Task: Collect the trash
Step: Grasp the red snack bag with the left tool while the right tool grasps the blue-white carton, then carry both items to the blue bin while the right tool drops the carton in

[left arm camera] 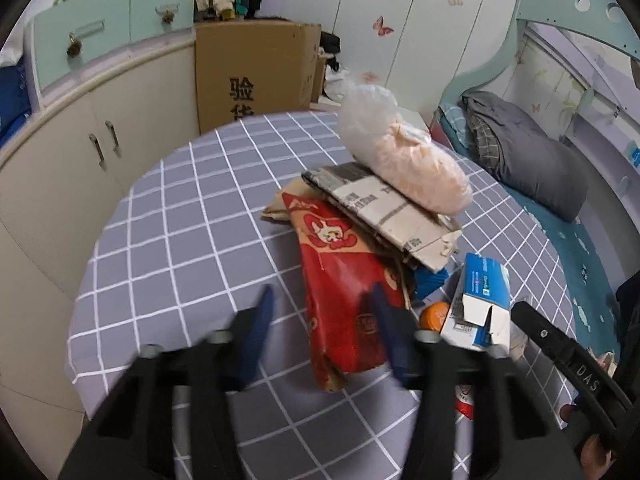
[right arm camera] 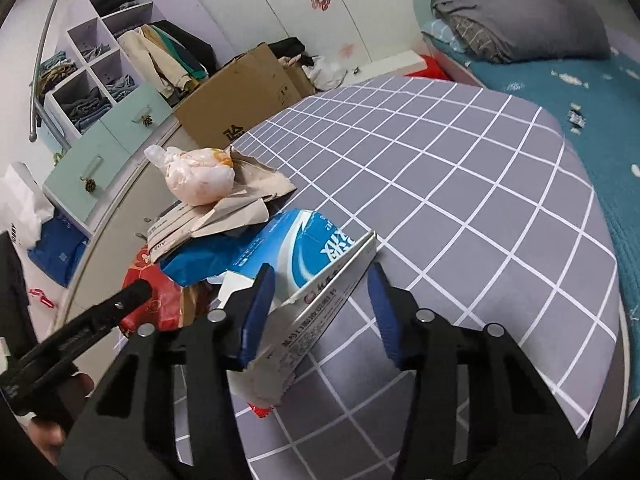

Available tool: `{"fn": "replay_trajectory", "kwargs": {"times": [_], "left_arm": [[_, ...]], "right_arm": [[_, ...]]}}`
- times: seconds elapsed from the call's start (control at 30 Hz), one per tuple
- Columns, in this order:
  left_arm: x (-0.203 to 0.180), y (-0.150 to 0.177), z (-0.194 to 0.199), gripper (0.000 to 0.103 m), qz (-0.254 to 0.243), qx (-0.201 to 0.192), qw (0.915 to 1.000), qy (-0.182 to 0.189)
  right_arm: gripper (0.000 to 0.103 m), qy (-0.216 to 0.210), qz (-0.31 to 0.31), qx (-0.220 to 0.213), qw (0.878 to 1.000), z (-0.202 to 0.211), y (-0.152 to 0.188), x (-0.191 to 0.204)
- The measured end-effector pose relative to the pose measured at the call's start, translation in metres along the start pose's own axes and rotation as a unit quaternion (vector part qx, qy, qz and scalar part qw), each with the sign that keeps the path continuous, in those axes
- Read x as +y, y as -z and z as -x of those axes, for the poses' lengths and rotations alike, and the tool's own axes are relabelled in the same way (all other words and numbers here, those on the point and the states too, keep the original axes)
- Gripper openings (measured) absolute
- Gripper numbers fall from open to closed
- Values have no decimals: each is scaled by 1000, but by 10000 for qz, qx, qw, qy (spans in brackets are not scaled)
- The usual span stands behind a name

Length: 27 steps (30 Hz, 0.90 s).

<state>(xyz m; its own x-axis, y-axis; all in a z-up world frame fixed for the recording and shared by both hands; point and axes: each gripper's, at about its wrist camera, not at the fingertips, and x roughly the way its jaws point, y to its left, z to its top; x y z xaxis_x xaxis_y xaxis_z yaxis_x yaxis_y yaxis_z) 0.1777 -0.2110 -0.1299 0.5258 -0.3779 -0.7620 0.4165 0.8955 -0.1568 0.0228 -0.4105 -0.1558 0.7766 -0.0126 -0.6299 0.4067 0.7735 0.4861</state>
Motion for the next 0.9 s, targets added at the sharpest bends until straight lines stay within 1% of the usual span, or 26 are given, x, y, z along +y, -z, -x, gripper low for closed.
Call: {"fn": "replay_trajectory", "kwargs": {"times": [0.03,0.07,0.13,0.2,0.3,0.4,0.47,0.57,0.63,0.67,0.77,0.83,0.9], "left_arm": [[1,0,-2,23,56,33,9999,90],[2,0,-2,19,104,24,9998,176],[1,0,3,14,76,-155,9997,192],[2,2,10,12,70,-236,9995,176],[8,8,22,11,52,-346,9993,151],[10,16,36,10,-8,-549,9985,-92],[10,21,44,10,-50,-656,9977,-187],[14,27,54,10,-37,-711,9974,-141],[17,28,60,10,3,-741,9972,-99],[20,30,63,10,48,-758,9971,-58],[29,34,71,10,76,-756,9971,14],[34,38,78,10,70,-799,9968,73],[40,40,84,10,135,-846,9961,203]], "right_arm": [[39,-25,4,10,10000,0,0,1],[37,-25,46,48,10000,0,0,3],[35,-33,47,46,10000,3,2,2],[33,-111,-46,58,9999,6,2,-3],[29,-11,-99,33,9999,12,4,-7],[29,193,-192,125,9996,6,4,-13],[28,163,-234,147,9995,2,2,-14],[28,-86,-397,239,9989,-5,-3,-18],[16,-58,-390,219,9990,-7,-4,-20],[16,-145,-401,208,9989,-8,-4,-22],[13,-273,-343,54,9990,-2,-4,-18],[7,-310,-217,-213,9991,11,-4,-10],[6,-268,-82,-429,9987,24,-5,-2]]}}
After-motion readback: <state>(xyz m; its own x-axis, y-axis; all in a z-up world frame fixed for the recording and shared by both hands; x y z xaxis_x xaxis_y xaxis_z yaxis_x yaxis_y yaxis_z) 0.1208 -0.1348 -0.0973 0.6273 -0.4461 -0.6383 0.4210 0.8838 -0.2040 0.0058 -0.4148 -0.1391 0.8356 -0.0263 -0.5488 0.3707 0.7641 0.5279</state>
